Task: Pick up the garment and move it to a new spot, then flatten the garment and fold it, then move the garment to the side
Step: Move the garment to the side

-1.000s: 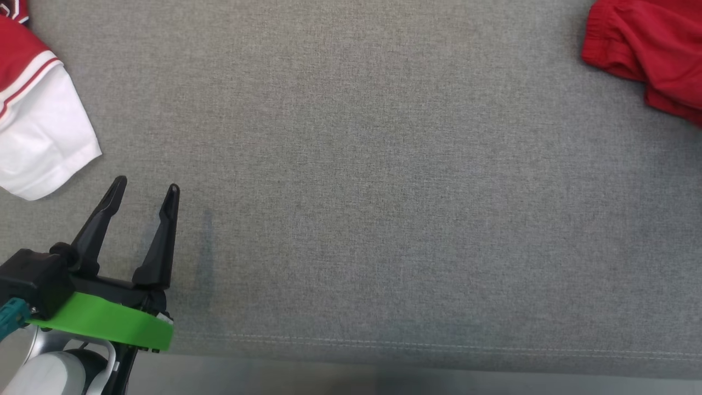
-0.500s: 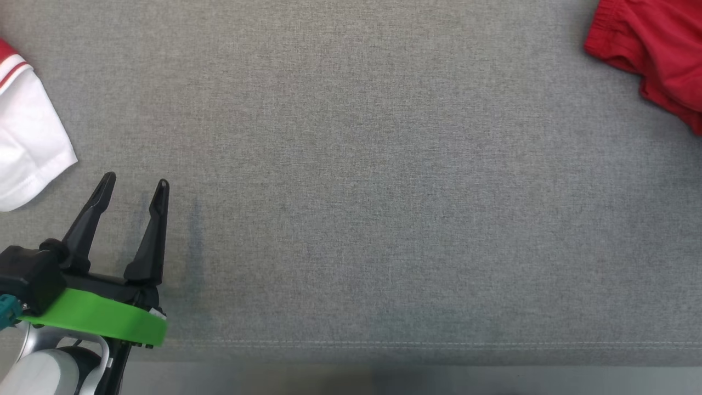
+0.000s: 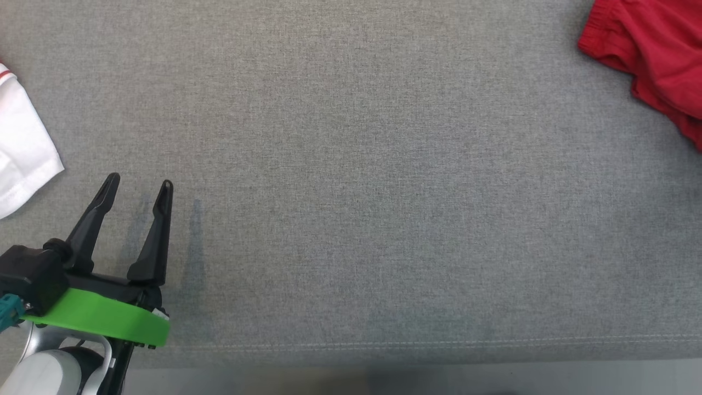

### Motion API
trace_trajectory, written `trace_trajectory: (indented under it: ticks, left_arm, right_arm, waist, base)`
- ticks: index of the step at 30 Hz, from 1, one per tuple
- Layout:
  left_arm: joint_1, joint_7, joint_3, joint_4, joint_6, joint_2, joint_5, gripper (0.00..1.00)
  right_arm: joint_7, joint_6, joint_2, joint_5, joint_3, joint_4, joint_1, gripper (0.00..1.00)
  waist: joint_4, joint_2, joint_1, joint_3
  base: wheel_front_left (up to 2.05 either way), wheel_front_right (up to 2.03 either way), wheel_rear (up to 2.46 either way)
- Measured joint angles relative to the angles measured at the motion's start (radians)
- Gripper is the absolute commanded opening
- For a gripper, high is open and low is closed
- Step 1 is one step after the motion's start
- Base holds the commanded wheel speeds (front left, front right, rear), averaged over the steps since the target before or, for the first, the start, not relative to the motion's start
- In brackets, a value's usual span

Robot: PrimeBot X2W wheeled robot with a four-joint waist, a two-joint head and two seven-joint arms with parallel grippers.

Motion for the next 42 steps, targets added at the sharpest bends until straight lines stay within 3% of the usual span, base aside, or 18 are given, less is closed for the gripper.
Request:
trace_trajectory:
  ticks: [12, 20, 32, 42]
  left_arm:
    - [0.007, 0.001, -0.004, -0.002, 0.0, -0.011, 0.017, 1.0]
    - [0.008, 0.0, -0.014, 0.005, 0.0, -0.025, 0.017, 1.0]
    - [0.01, -0.063, -0.001, 0.096, 0.0, -0.085, 0.013, 1.0]
    - [0.033, -0.09, -0.009, 0.191, 0.0, -0.109, 0.008, 1.0]
  right_arm:
    - [-0.03, 0.008, 0.01, -0.001, 0.005, 0.049, 0.047, 1.0]
    - [-0.121, 0.025, 0.02, -0.031, -0.002, 0.047, 0.047, 1.0]
    - [-0.351, 0.068, -0.047, -0.128, -0.02, -0.112, 0.111, 1.0]
    - [-0.367, 0.04, -0.012, -0.275, 0.046, -0.275, 0.257, 1.0]
  waist:
    - [-0.019, 0.0, 0.0, -0.021]
    - [-0.022, 0.0, 0.0, -0.041]
    - [-0.012, 0.0, 0.0, -0.145]
    - [0.017, 0.0, 0.0, -0.275]
  base:
    - [0.0, 0.0, 0.0]
    - [0.0, 0.0, 0.0]
    - [0.0, 0.0, 0.0]
    - [0.0, 0.0, 0.0]
